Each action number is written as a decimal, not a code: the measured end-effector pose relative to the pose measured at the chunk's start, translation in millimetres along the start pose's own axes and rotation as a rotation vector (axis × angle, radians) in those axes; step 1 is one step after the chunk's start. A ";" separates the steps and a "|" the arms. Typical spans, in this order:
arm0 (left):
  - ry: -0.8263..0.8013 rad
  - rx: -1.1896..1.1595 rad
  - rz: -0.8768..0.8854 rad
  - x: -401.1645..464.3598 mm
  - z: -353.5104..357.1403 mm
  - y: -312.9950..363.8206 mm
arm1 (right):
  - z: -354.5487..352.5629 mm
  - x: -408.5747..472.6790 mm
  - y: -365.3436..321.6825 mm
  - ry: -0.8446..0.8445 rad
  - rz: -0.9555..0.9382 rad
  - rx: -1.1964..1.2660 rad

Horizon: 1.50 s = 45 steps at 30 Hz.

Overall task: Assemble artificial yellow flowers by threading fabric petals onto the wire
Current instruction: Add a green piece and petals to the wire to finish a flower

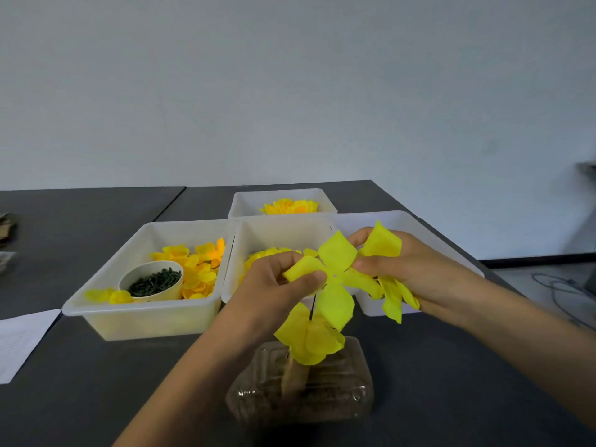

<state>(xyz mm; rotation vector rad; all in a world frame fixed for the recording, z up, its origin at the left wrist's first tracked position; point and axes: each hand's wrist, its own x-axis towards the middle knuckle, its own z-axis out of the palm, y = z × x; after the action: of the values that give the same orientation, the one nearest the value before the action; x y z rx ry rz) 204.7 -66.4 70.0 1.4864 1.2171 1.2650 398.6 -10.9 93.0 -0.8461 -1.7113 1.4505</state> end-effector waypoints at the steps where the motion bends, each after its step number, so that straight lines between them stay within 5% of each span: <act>1: 0.003 -0.002 0.016 -1.5 -1.3 0.2 | -1.9 -0.5 1.2 0.013 -0.003 0.001; 5: 0.052 0.038 0.065 -4.6 -8.4 -1.4 | -20.9 -2.7 22.7 0.101 0.035 -0.156; 14: 0.170 0.132 0.156 -2.3 -10.6 -11.0 | -56.1 -17.8 86.2 -0.144 0.541 -0.885; 17: 0.185 0.118 0.185 -1.9 -9.2 -13.6 | -60.2 -19.1 75.5 -0.122 0.506 -0.985; 20: 0.205 0.128 0.265 -3.0 -4.0 -11.0 | -48.5 -16.5 58.7 0.132 0.329 -0.645; 23: 0.229 0.172 0.372 -3.4 6.1 -5.4 | -23.3 -17.9 36.5 -0.092 0.418 0.023; 26: 0.238 0.161 0.487 -4.6 12.6 -0.9 | -1.4 -22.5 23.8 -0.297 0.494 0.311; 36: 0.305 0.053 0.554 -5.3 -0.7 -3.6 | 23.3 -14.0 5.9 -0.220 0.274 0.450; 45: 0.179 -0.286 -0.061 9.9 -11.9 -22.0 | 16.1 15.8 20.7 0.082 0.083 -0.180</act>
<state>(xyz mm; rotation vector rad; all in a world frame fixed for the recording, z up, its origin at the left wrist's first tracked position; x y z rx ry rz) 189.8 -52.3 52.6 1.1423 1.1303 1.4859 377.3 -2.6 72.7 -1.0697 -1.7827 1.3099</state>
